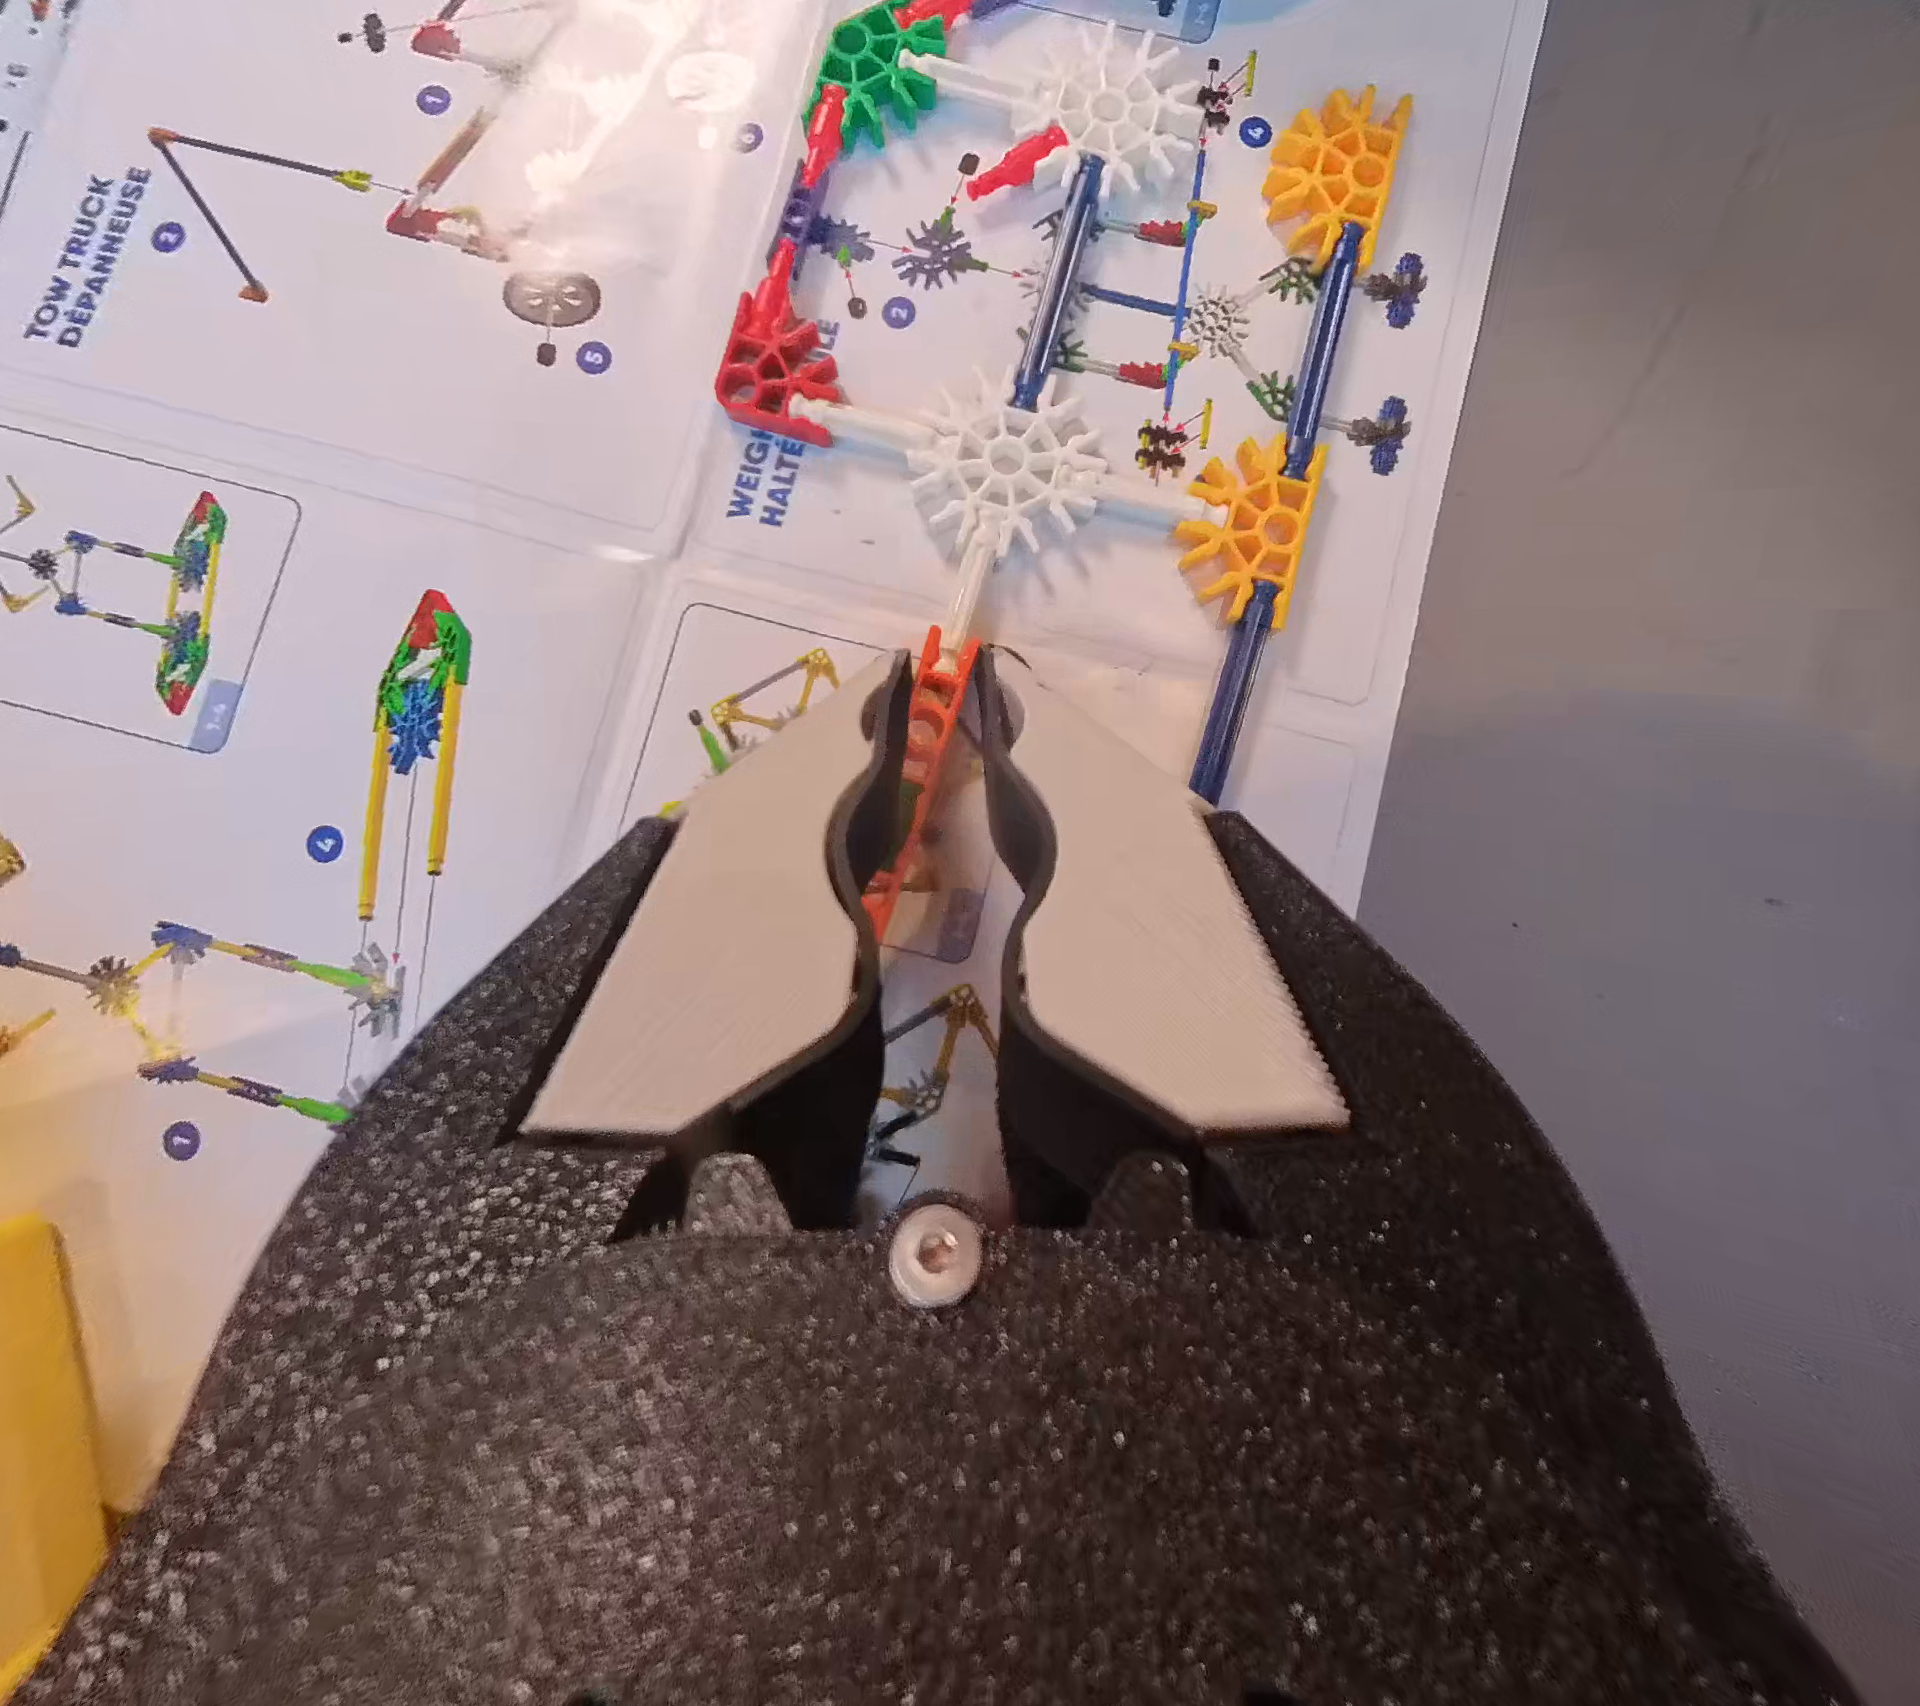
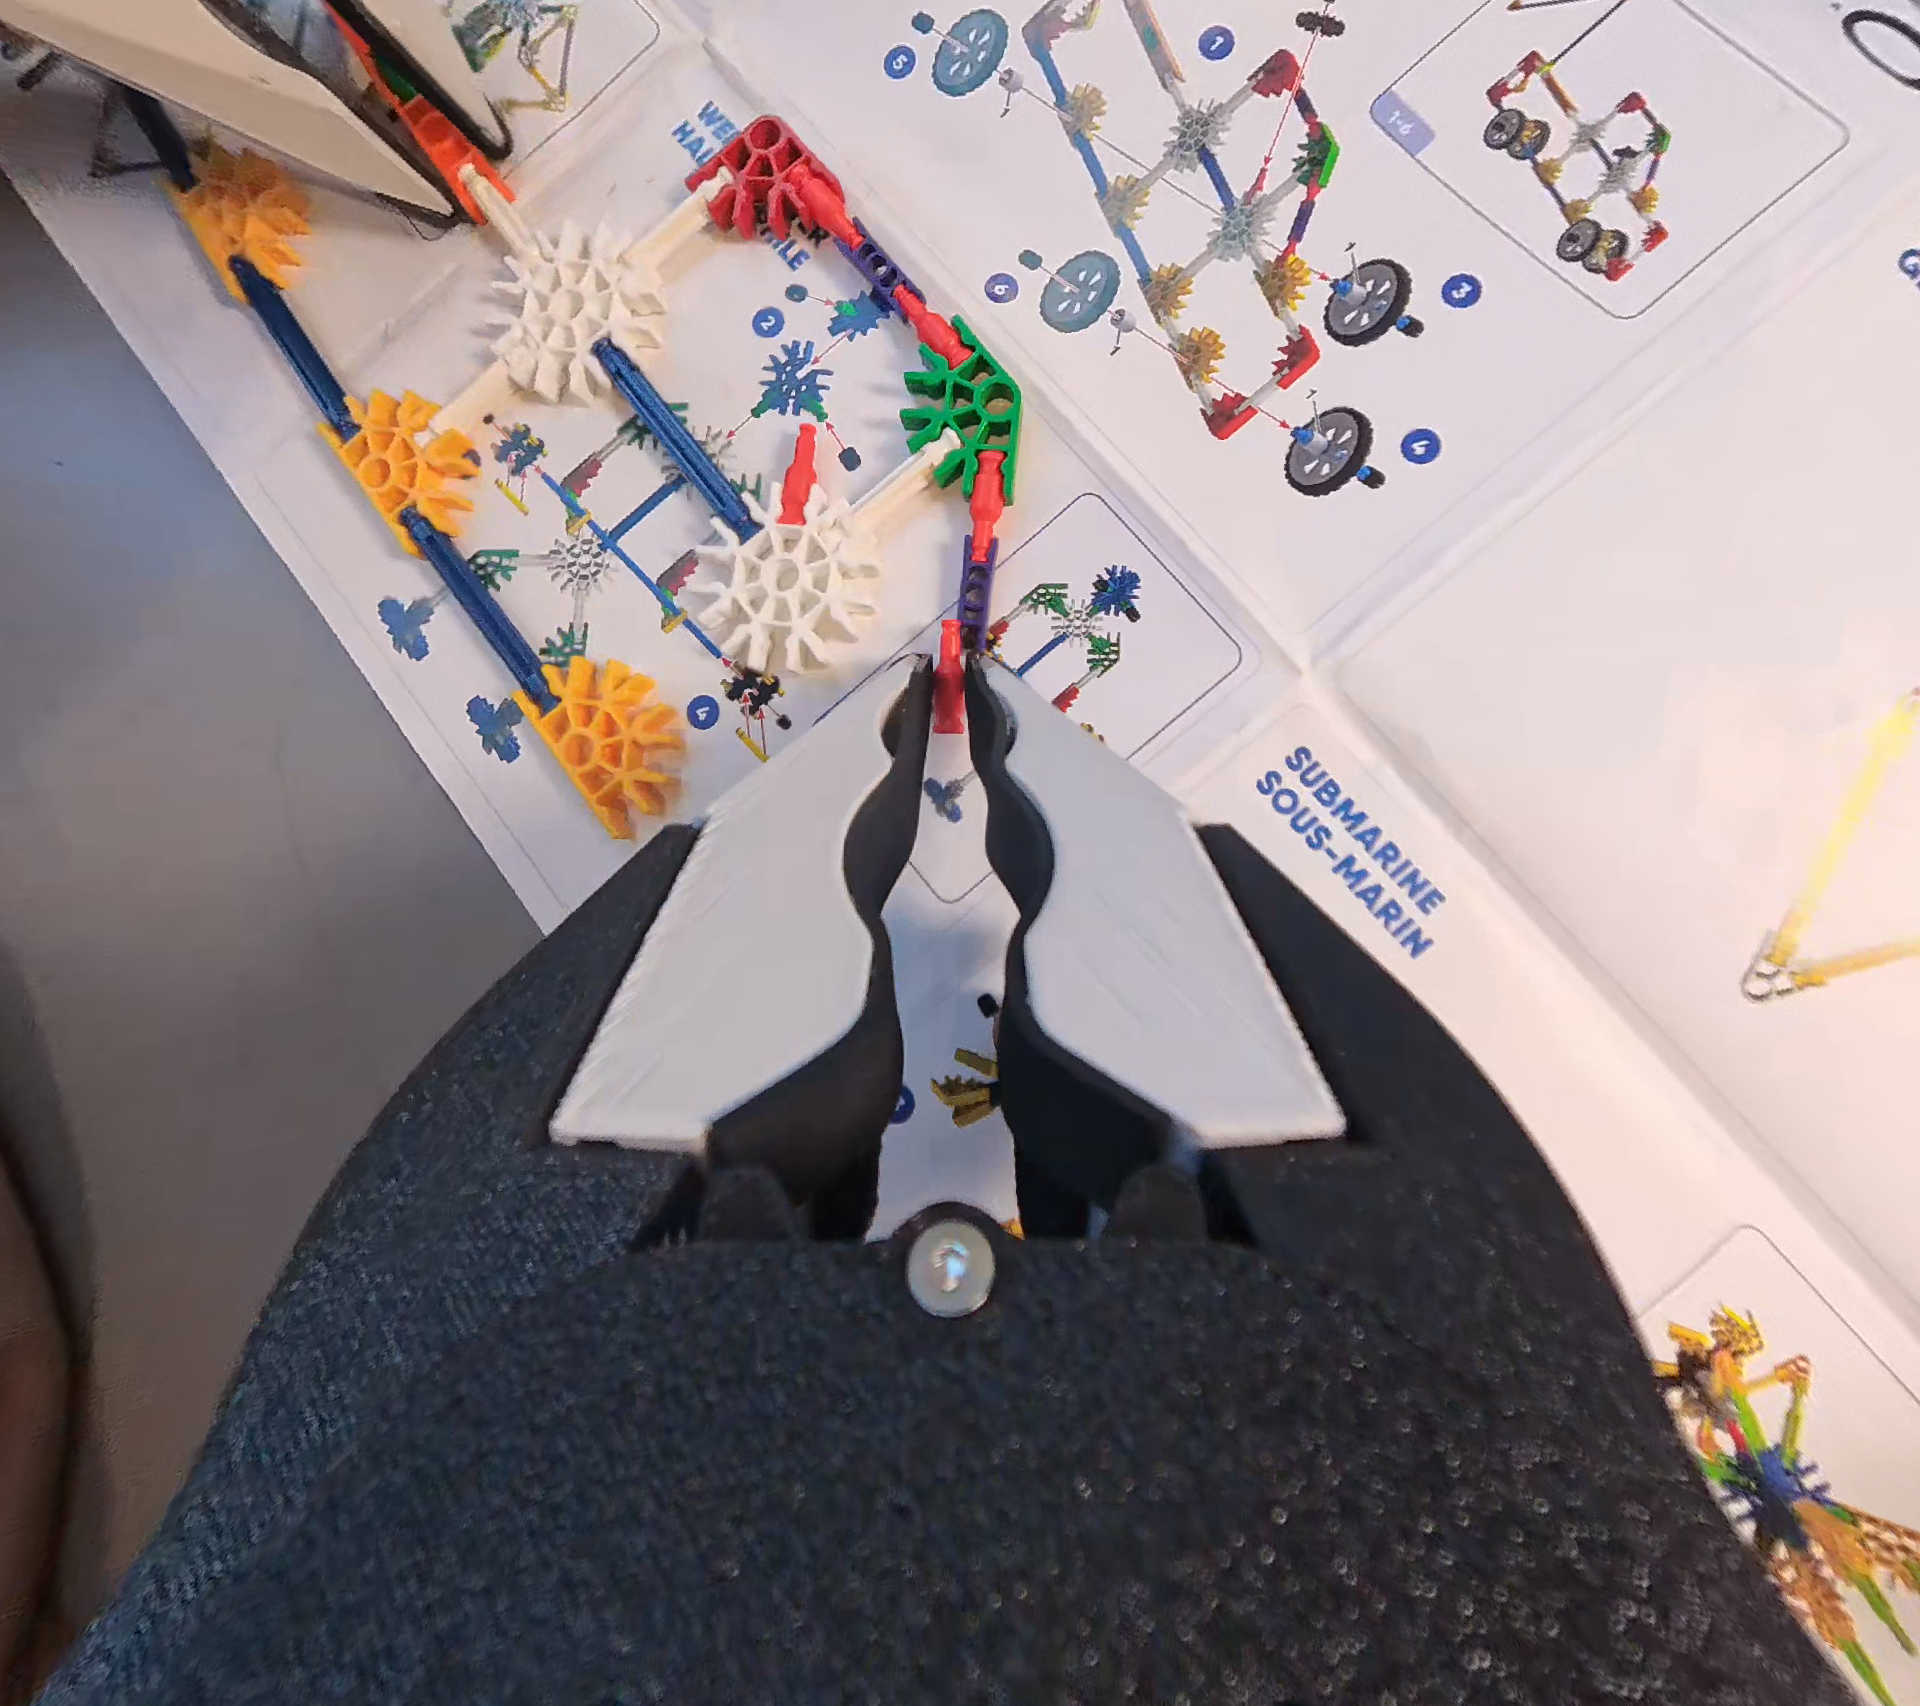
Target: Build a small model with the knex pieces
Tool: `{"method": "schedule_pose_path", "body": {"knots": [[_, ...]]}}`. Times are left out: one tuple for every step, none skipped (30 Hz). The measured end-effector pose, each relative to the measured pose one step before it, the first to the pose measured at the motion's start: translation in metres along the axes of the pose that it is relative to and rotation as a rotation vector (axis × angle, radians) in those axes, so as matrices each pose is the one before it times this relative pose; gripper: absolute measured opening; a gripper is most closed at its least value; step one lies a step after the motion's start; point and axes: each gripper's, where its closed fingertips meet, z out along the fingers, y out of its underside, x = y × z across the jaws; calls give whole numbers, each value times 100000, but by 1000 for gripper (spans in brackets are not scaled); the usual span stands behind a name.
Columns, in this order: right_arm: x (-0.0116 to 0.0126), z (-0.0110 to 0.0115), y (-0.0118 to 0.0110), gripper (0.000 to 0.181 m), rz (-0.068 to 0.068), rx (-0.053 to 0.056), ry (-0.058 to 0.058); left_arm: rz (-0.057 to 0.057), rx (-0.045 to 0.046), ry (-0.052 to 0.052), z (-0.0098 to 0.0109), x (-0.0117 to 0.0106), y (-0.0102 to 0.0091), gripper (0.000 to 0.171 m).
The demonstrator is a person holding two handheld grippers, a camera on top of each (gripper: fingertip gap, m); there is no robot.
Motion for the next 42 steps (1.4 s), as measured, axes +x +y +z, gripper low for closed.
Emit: {"method": "schedule_pose_path", "body": {"knots": [[24, 88, 62, 5, -317, -982, 422, -92, -389, 424, 35, 186, -7, 9], [-4, 31, -4, 5, -10, -637, 109, 79, -407, 45, 11, 104, 9, 9], [10, 34, 22, 5, -48, -638, 129, 301, -346, 4, -17, 68, 24, 9], [28, 19, -28, 5, -167, -234, 220, 262, -233, 83, -28, 38, 31, 9], [13, -7, -39, 5, 18, -76, -9, -8, -48, 85, -14, 4, 37, 9], [35, -47, -56, 5, 237, 163, -64, -230, 59, 119, -13, 2, 13, 9], [109, -75, -75, 5, 268, 227, 322, -78, 29, 96, -8, 8, 9, 9], [202, -59, -34, 5, 37, -70, 834, 105, -28, -18, -1, 7, 19, 9], [162, -45, -2, 5, -233, -299, 668, 176, -46, -115, 5, 5, -4, 9], [89, -1, -27, 5, -230, -242, 230, 105, -44, -92, 6, -6, 10, 9], [-31, 47, 7, 5, -229, -386, -297, 11, 3, -27, 5, 1, -7, 9], [-33, 101, 50, 5, -340, -681, -216, 8, 41, -5, 3, -1, -6, 9], [-24, 112, 66, 5, -288, -668, -166, 23, 31, 11, -1, 8, 0, 9], [-28, 40, -57, 5, 59, 40, -161, 47, 13, 77, 9, 8, 4, 9], [7, 15, -7, 5, -67, -337, -45, 31, 47, 204, -5, 29, 4, 9], [2, -3, 1, 5, -25, -385, -80, -69, 110, 271, 9, 23, -1, 9], [-1, 4, 14, 5, -23, -465, -15, -161, 106, 166, 7, 1, 2, 9], [-1, 11, 10, 5, -22, -605, 58, -124, 106, 130, 0, 7, -6, 9], [-12, 30, 10, 5, -298, -713, 127, -87, 85, 96, 7, 0, 3, 9], [4, 48, -7, 6, -511, -414, 375, -9, 51, 45, -7, -4, 6, 9], [-6, 11, -17, 6, -385, -173, 333, 49, 21, 27, -2, 9, 1, 9], [34, 6, -30, 8, -194, 161, 307, -1, 21, 40, 4, 0, 10, 9], [29, 0, -29, 11, -17, 237, 22, -45, 28, 59, -7, 14, 7, 9], [65, -42, 4, 12, -321, 93, 295, -51, 7, 99, 3, 12, 12, 9], [30, -77, -32, 13, -1040, 234, 204, -39, 19, 108, -9, 7, 10, 9], [-46, -117, -106, 12, -1208, 555, -125, -35, 34, 64, 1, -3, -3, 9], [-69, -126, -131, 12, -834, 528, -282, -66, 32, 49, -3, 6, 2, 9], [-66, -121, -130, 9, -813, 326, -256, -71, 40, 54, 9, -1, 3, 9], [-21, -98, -122, 7, -819, 135, -16, -39, 26, 32, -3, 2, 3, 9], [-41, -45, -120, 5, -790, 10, -67, -2, 7, 0, 1, 0, -1, 9], [5, 10, -90, 3, -484, -178, 22, 32, -11, -24, -4, 3, 6, 9], [38, 68, -63, 2, -305, -355, 115, 52, -25, -38, 0, 5, 2, 9], [67, 111, 4, 1, -136, -615, 116, 71, -22, -29, 0, 5, 1, 9], [57, 151, 61, 1, -195, -896, 43, 52, -4, 4, -4, 5, 5, 9], [39, 142, 52, 0, -326, -791, -36, 32, 19, 26, -7, 4, 8, 9], [-60, 94, -44, 0, 138, -225, -639, 1, 39, 80, -6, 14, 5, 9], [-39, 57, 11, 0, -235, -746, -510, -94, 72, 124, -2, 5, -2, 9], [-7, 28, 4, 0, -348, -861, -247, -121, 118, 132, 4, 2, 5, 9], [1, 14, 13, 0, -249, -1207, -364, -136, 135, 174, 0, 1, -8, 9], [-22, 17, 9, 0, 14, -1506, -676, -197, 127, 208, 2, 4, 5, 9], [-46, 19, 14, 0, 177, -1712, -1311, -127, 125, 159, -4, 6, -3, 9], [-46, 22, 6, 0, 282, -1683, -1706, -80, 108, 116, 5, 10, 4, 9]]}}
